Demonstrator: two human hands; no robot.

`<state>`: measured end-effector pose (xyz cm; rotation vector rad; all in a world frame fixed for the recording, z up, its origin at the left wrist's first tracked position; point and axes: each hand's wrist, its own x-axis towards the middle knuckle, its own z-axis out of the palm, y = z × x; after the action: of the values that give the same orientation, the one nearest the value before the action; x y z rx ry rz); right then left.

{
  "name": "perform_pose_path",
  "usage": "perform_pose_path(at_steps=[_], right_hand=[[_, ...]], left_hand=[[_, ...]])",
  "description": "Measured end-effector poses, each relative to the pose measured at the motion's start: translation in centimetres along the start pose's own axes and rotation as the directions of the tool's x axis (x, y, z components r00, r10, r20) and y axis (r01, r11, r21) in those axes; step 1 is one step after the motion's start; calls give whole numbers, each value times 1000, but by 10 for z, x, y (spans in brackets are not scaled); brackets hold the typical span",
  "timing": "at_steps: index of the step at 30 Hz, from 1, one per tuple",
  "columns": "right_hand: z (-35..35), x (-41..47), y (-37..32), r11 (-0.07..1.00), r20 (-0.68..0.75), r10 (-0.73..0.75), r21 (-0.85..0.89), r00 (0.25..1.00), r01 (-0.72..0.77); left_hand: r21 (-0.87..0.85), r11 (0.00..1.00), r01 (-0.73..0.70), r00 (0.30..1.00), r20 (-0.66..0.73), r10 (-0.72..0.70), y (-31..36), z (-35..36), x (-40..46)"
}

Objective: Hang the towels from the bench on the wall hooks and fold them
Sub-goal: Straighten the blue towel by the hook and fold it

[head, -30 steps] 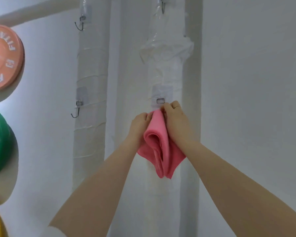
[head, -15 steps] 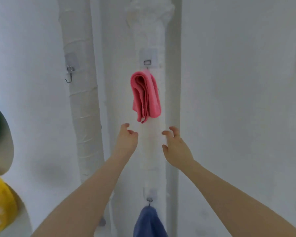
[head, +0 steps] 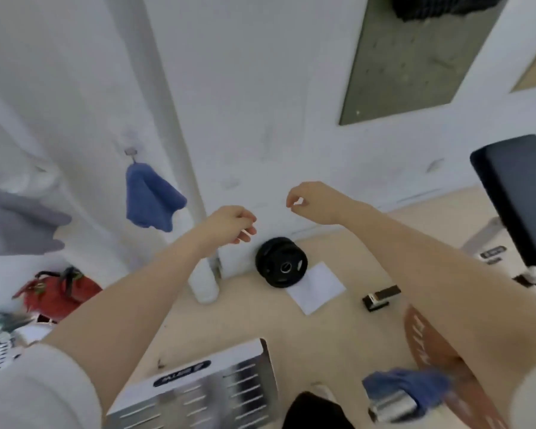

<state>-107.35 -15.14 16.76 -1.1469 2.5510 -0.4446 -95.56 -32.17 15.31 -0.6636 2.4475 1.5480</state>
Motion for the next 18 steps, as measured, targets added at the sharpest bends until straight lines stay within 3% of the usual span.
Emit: perform_pose_path(at_steps=[6, 9, 14, 18], right_hand=[[35, -86, 89, 948, 83, 256, 174, 963, -267], [59, -117, 124, 917, 135, 337, 176, 932, -357], [104, -161, 177, 916, 288, 355, 82, 889, -392], [143, -195, 226, 852, 473, 397, 130, 787, -508]], left_hand=[[11, 999, 53, 970, 239, -54, -20, 101, -8], [2, 996, 85, 963, 256, -82, -30, 142, -5], [-63, 965, 253, 941, 249, -230, -54, 215, -2], [-124, 911, 393, 906, 223, -360, -76, 279, 2]])
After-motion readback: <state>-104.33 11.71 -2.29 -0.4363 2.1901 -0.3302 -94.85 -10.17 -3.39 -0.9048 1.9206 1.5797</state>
